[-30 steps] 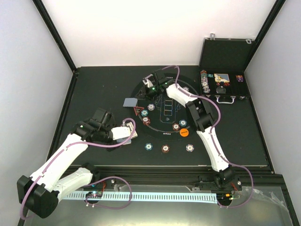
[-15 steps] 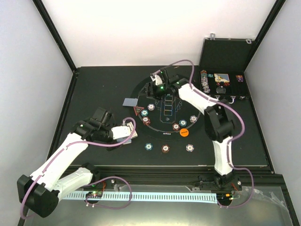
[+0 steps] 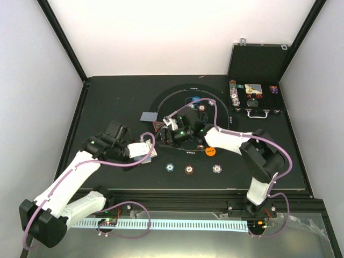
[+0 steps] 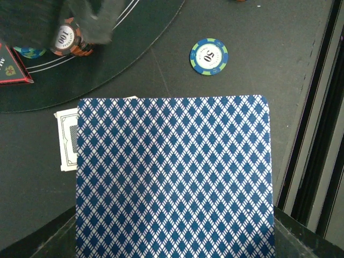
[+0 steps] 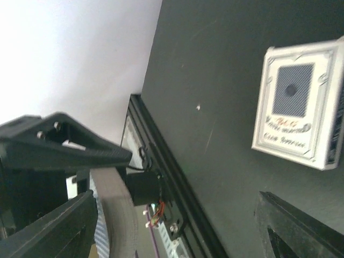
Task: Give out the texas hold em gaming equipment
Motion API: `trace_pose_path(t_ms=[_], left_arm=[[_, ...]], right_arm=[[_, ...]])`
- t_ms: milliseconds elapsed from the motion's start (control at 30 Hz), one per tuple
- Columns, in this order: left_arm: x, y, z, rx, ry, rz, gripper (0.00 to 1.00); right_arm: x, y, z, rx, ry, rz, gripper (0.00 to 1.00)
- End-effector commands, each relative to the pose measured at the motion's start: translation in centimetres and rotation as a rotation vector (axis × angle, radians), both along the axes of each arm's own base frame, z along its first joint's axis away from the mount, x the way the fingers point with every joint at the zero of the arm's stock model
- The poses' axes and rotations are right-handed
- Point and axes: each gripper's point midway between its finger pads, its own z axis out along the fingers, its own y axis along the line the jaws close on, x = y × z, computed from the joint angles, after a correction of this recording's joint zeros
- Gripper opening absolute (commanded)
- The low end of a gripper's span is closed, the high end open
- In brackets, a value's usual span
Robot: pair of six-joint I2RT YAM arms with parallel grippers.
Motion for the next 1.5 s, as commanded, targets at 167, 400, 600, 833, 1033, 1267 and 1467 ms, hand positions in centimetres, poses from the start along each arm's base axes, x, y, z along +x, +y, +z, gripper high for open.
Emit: trace_pose_path(t_ms=[167,400,600,833,1033,1267,1467], left_arm=[[0.5,-0.5,1.5,-0.029,-0.028,-0.019,0.07],[0.5,-0.5,1.8,-0.032,-0.038,-0.019,0.07],[0.5,-0.5,2.1,-0.036,-0.045,-0.017,0.07],[0.5,-0.5,2.3,-0.039,-0.049,-0.013,0.07],[0.5,-0.6,2.4,-0.044,-0.046,-0.014,0.07],[0.5,-0.6,2.6,-0.045,-0.046,-0.013,0.07],[0.5,-0.6,3.0,-0.047,-0.054,-0.014,0.07]], right_arm=[[-4.1,1.5,3.6,0.178,-0.009,0.064,0.81],[-6.1,2.6,3.0,0.217,0.041,0.095,0.78],[-7.4,4.3,2.9,0.235,0.066,0.139,0.73],[-8.0,5.7,2.7,0.251,0.089,0.167,0.67],[-8.0,6.8,2.4,0.263,0.108,0.179,0.65],[-7.5,7.3,1.0,0.259,0.145,0.168,0.59],[-6.9,6.1,-0.5,0.233,0.16,0.14,0.55]])
